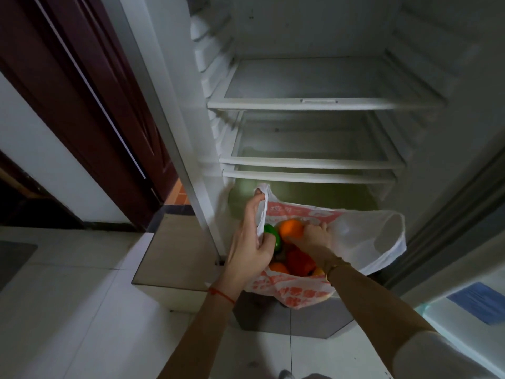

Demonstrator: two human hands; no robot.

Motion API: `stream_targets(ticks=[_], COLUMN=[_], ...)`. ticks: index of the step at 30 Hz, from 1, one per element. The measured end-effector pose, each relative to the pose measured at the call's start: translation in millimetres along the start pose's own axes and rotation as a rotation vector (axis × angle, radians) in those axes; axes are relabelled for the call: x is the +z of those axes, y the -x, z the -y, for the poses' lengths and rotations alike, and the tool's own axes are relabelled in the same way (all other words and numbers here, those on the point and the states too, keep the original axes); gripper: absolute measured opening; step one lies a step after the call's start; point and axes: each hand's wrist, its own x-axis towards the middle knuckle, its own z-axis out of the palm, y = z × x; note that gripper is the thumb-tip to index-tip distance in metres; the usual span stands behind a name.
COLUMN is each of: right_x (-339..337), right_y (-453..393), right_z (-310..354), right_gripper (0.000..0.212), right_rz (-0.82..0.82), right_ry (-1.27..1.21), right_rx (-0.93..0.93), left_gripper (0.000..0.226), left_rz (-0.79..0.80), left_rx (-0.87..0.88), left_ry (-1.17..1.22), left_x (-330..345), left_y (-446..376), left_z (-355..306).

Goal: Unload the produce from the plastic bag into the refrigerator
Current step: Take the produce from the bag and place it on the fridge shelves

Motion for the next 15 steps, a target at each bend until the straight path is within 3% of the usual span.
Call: stream_targets(ticks=[3, 11, 15], right_x=[0, -23, -46], right_y=[-3, 14, 38], right_z=[-11, -34, -37], right_gripper=[0.069, 0.083, 0.070], right_rz=[0.003, 0.033, -0.024], right_ry=[-0.125, -0.755, -0.857], right_rx=[-0.007, -0.168, -0.347], left_gripper=[0.071, 0.072, 0.073], left_rz=[0.005, -0.018, -0.034], left_rx=[-0.008, 0.030, 0.042], left_ry=[0.032, 0.051, 0.068], left_x=[1, 5, 4], left_y=[-2, -8, -12], left_z=[0, -4, -4])
